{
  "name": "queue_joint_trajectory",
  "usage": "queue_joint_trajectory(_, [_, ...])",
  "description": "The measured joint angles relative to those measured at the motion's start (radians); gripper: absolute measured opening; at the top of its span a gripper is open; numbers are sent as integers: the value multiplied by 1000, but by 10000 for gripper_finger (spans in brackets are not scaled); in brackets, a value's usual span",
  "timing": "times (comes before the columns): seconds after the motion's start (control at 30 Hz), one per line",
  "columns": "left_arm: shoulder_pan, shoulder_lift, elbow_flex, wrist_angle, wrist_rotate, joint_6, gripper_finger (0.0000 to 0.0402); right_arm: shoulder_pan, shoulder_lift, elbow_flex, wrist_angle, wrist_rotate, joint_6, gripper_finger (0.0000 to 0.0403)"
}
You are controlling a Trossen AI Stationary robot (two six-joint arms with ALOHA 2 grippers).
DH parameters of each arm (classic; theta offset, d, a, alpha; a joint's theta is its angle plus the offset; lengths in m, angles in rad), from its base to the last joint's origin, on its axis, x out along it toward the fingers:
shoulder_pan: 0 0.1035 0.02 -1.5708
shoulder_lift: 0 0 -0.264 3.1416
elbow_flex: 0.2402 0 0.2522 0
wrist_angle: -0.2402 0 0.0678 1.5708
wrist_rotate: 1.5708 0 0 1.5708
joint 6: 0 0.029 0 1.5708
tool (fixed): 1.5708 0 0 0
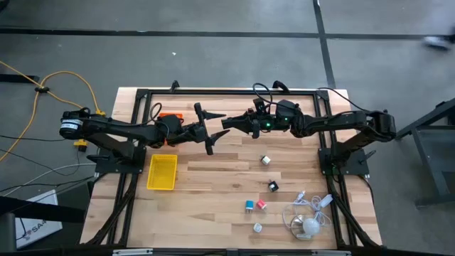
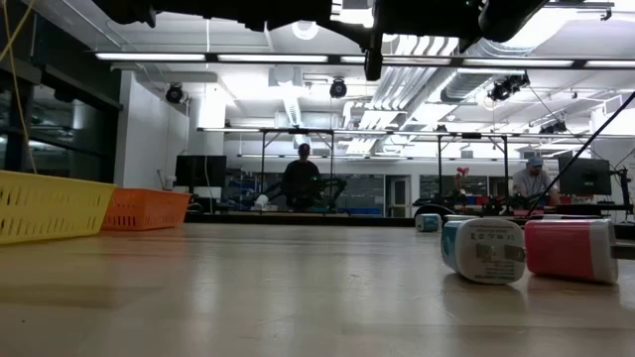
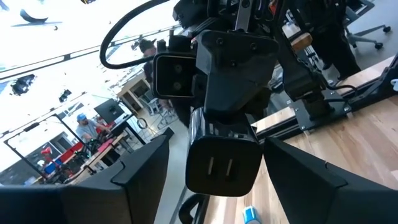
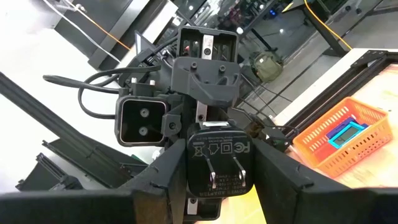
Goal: Pick & Place Office items
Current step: Put the top black charger adapter into the yellow basket
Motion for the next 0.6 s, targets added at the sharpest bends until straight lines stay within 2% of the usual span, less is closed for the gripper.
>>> queue_joint_trajectory(0.6, [0,0,0,-1,3,1,168,0,0,0,0,0,0,139])
